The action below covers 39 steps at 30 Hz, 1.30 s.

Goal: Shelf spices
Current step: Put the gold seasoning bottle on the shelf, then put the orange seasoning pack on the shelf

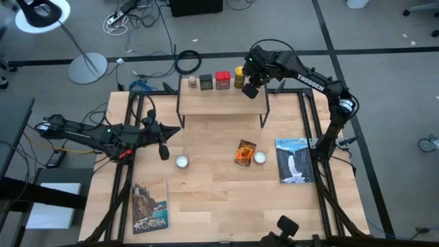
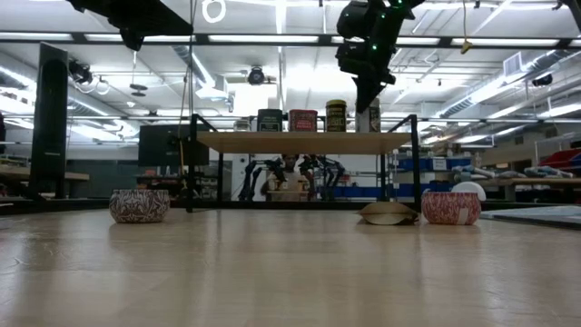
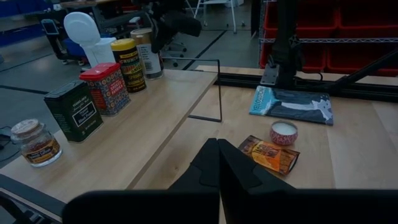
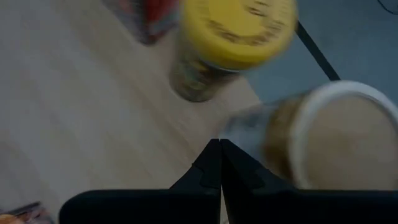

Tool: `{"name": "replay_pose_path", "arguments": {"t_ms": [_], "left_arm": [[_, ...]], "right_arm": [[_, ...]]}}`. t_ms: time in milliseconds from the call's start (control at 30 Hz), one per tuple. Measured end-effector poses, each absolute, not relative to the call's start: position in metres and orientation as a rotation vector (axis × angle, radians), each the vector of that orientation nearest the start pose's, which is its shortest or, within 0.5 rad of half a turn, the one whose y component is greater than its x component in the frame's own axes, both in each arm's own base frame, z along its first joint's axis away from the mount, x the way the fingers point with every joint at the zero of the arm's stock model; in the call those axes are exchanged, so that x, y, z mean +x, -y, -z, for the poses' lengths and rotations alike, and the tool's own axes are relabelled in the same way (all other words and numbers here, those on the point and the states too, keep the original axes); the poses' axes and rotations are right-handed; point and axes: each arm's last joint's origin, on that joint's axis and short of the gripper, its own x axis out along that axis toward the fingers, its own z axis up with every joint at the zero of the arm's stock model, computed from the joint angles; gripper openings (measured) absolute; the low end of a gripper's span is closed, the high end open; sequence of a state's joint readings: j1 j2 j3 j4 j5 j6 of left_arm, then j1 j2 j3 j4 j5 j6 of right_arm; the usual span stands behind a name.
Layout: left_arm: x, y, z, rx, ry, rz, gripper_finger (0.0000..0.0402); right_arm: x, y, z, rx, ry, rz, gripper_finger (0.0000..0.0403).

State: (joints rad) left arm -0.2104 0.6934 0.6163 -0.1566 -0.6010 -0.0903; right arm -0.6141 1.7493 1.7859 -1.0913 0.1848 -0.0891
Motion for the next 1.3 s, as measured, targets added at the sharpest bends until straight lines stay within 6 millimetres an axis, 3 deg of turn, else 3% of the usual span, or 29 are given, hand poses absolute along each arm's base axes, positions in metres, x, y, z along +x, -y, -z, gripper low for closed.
{"name": "replay_pose_path", "arguments": {"t_ms": [267,367,500,667,800,967,1300], "left_arm": [[0.155,0.016,-0.292,0.004,-0.199,-0.398,0.0001],[0.155,0.016,-0.292,0.004,-0.198,-0.398,0.0001],[0.156,0.017,-0.292,0.002,-0.194,-0.398,0.0001],[0.171,0.021,-0.290,-0.005,-0.183,-0.360,0.0001],[0.208,0.025,-0.275,0.060,-0.210,-0.288,0.0001],[0.268,0.025,-0.263,0.132,-0.262,-0.259,0.0023],[0.368,0.039,-0.246,0.264,-0.500,-0.201,0.0211]], "right_arm": [[0.313,0.179,-0.352,0.073,-1.036,0.574,0.0000],[0.322,0.161,-0.363,0.001,-1.004,0.518,0.0000],[0.323,0.133,-0.403,-0.107,-0.882,0.473,0.0000],[0.302,0.087,-0.463,-0.201,-0.679,0.395,0.0000],[0.275,0.059,-0.488,-0.265,-0.606,0.398,0.0000],[0.237,0.040,-0.495,-0.265,-0.681,0.431,0.0000],[0.181,0.018,-0.497,-0.248,-0.669,0.444,0.0000]]}}
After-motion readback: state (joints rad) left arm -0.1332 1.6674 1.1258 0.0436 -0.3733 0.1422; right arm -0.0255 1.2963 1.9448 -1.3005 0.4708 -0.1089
